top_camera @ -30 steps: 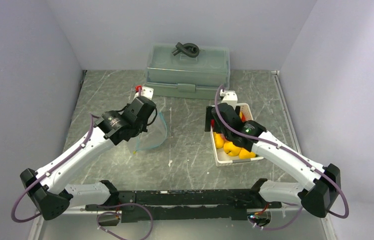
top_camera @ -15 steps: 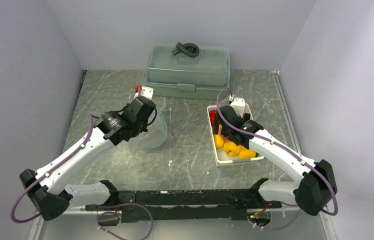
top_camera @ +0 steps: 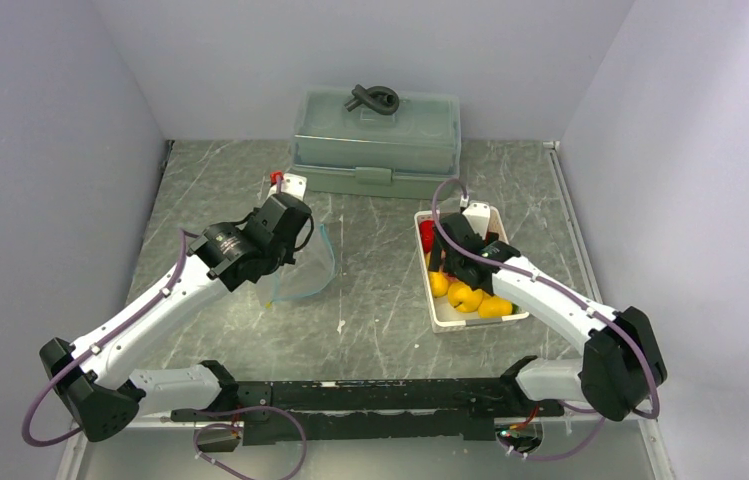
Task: Place the food in the zip-top bag and seal the zipper
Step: Pick up the fake fruit from the bin.
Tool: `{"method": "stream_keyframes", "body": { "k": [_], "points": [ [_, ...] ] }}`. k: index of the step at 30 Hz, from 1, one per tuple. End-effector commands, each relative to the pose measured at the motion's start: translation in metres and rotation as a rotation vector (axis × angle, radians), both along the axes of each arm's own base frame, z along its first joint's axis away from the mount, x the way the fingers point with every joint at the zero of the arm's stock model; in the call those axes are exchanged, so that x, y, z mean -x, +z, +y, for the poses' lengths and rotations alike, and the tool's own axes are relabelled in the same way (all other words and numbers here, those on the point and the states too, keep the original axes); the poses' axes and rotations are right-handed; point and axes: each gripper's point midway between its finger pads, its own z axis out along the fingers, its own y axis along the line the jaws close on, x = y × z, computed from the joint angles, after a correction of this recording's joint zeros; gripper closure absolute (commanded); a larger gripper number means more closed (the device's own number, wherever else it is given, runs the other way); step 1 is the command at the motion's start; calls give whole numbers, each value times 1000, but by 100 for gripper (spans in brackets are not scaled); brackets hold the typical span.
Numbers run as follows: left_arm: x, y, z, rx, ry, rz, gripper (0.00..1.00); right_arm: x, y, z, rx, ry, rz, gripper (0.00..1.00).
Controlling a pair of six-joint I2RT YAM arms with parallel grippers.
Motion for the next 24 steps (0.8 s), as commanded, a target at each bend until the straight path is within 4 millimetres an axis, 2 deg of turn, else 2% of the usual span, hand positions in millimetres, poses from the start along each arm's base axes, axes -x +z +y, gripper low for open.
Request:
{"method": "stream_keyframes", "body": {
  "k": [1,5,14,19,24],
  "points": [
    [-2,8,0,23,-6,-30,100,-9,3,3,-39,-16,-42,17],
    [-3,9,1,23,-4,-33,100,-10,2,1,-40,-16,-48,26],
    [-4,8,1,25,-2,-28,100,-9,24,7,-85,26,-82,61],
    [-5,8,2,28,2,-26,100,-11,55,26,-183,106,-150,67],
    [-5,8,3,36,6,-25,100,-8,101,61,-350,265,-238,71]
  ]
}}
